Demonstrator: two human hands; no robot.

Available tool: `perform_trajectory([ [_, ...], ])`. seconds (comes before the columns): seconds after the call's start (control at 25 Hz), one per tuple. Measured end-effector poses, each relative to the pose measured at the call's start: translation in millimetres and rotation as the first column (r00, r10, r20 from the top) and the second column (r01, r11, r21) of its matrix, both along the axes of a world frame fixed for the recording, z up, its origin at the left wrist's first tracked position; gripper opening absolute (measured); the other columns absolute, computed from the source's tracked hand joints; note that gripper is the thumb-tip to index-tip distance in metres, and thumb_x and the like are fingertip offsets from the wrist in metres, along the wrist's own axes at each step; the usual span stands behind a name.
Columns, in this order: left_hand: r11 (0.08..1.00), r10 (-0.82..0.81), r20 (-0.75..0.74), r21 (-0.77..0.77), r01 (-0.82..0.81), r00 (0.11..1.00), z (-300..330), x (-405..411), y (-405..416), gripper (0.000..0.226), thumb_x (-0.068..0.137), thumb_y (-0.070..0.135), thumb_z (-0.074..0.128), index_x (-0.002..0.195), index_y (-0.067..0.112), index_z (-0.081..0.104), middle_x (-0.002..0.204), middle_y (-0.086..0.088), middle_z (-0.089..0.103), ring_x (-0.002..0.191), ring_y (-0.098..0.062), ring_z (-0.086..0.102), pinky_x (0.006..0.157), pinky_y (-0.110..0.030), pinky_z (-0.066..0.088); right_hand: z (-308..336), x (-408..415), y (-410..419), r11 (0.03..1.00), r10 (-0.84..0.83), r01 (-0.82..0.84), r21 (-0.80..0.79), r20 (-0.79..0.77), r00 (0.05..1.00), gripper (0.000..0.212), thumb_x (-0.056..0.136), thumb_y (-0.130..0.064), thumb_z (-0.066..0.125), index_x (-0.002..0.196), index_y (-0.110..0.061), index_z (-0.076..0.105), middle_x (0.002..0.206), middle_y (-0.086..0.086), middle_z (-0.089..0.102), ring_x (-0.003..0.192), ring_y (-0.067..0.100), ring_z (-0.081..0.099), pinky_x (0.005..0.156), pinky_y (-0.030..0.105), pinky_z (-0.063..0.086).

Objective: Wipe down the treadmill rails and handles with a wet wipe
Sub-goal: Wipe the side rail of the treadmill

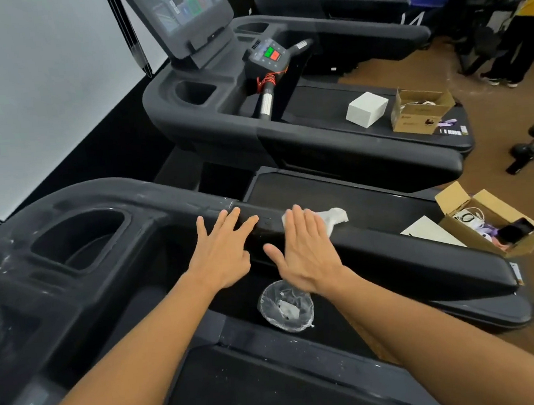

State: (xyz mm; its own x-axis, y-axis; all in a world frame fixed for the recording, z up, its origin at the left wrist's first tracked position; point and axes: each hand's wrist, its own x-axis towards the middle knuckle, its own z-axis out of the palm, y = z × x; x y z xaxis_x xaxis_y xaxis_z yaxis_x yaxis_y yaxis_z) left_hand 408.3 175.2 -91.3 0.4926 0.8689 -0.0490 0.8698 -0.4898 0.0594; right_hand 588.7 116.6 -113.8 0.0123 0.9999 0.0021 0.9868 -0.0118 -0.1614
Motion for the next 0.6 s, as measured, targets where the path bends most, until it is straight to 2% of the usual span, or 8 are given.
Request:
perform_trajectory([
  [0.12, 0.999, 0.038, 0.000, -0.003, -0.038, 0.999, -3.3, 2.5, 0.8, 0.075, 0.094, 0.025, 0.051, 0.157, 0.031, 0.012, 0.165, -0.011, 0.006, 0.152, -0.032, 0.001, 0.119, -0.062, 0.007, -0.2, -11.9, 17.2, 0.996, 0.089, -0.089, -0.020, 0.009, 0.996, 0.089, 0.094, -0.064, 0.002, 0.154, 0.000, 0.016, 0.162, 0.022, 0.016, 0.149, 0.038, 0.014, 0.123, 0.050, 0.012],
  [0.2, 0.998, 0.056, 0.004, -0.005, -0.056, 0.998, -6.3, 3.6, 1.8, 0.077, 0.092, 0.025, 0.052, 0.157, 0.032, 0.012, 0.165, -0.010, 0.006, 0.152, -0.032, 0.001, 0.118, -0.061, 0.007, -1.1, 2.5, 10.7, 0.988, 0.155, -0.156, 0.017, 0.029, 0.987, 0.084, 0.096, -0.062, 0.005, 0.154, -0.002, 0.017, 0.162, 0.020, 0.018, 0.151, 0.035, 0.014, 0.124, 0.047, 0.011],
  [0.28, 0.998, 0.068, 0.002, -0.018, -0.068, 0.998, -6.4, 4.4, 3.8, 0.078, 0.091, 0.025, 0.053, 0.157, 0.033, 0.011, 0.165, -0.008, 0.005, 0.152, -0.030, 0.001, 0.118, -0.061, 0.006, -3.9, 30.6, -3.9, 0.979, 0.202, -0.203, 0.026, 0.051, 0.978, 0.081, 0.098, -0.062, 0.007, 0.156, -0.005, 0.010, 0.165, 0.018, 0.011, 0.153, 0.032, 0.007, 0.125, 0.046, 0.009],
  [0.36, 0.996, 0.079, -0.003, -0.032, -0.079, 0.997, -5.7, 5.3, 5.0, 0.078, 0.091, 0.025, 0.053, 0.157, 0.034, 0.011, 0.166, -0.008, 0.005, 0.152, -0.030, 0.001, 0.118, -0.061, 0.006, -6.2, 62.5, -21.6, 0.978, 0.210, -0.210, -0.005, 0.078, 0.975, 0.083, 0.098, -0.064, 0.006, 0.158, -0.007, 0.001, 0.166, 0.015, 0.000, 0.154, 0.028, -0.002, 0.125, 0.044, 0.005],
  [0.44, 0.995, 0.090, -0.009, -0.042, -0.090, 0.996, -6.5, 4.6, 3.5, 0.079, 0.091, 0.026, 0.053, 0.157, 0.035, 0.010, 0.166, -0.007, 0.004, 0.152, -0.030, 0.000, 0.118, -0.062, 0.007, -5.6, 88.4, -41.5, 0.981, 0.195, -0.194, -0.027, 0.119, 0.974, 0.084, 0.098, -0.066, 0.006, 0.158, -0.007, -0.001, 0.166, 0.015, -0.001, 0.154, 0.027, -0.003, 0.125, 0.043, 0.003],
  [0.52, 0.994, 0.099, -0.010, -0.046, -0.099, 0.995, -7.7, 4.0, 3.3, 0.080, 0.091, 0.026, 0.052, 0.157, 0.037, 0.008, 0.166, -0.005, 0.003, 0.152, -0.028, 0.000, 0.118, -0.061, 0.007, -1.1, 116.0, -62.0, 0.989, 0.145, -0.142, -0.032, 0.128, 0.981, 0.085, 0.099, -0.066, 0.008, 0.158, -0.005, 0.006, 0.165, 0.016, 0.010, 0.153, 0.029, 0.008, 0.125, 0.042, 0.009],
  [0.6, 0.992, 0.116, 0.001, -0.055, -0.116, 0.993, -9.0, 3.5, 4.9, 0.081, 0.090, 0.026, 0.053, 0.156, 0.038, 0.009, 0.166, -0.003, 0.002, 0.152, -0.027, -0.001, 0.118, -0.061, 0.007, 2.6, 152.5, -83.9, 0.998, 0.060, -0.062, 0.013, 0.120, 0.991, 0.081, 0.100, -0.065, 0.013, 0.151, -0.004, 0.024, 0.147, 0.013, 0.041, 0.136, 0.030, 0.038, 0.117, 0.040, 0.027],
])
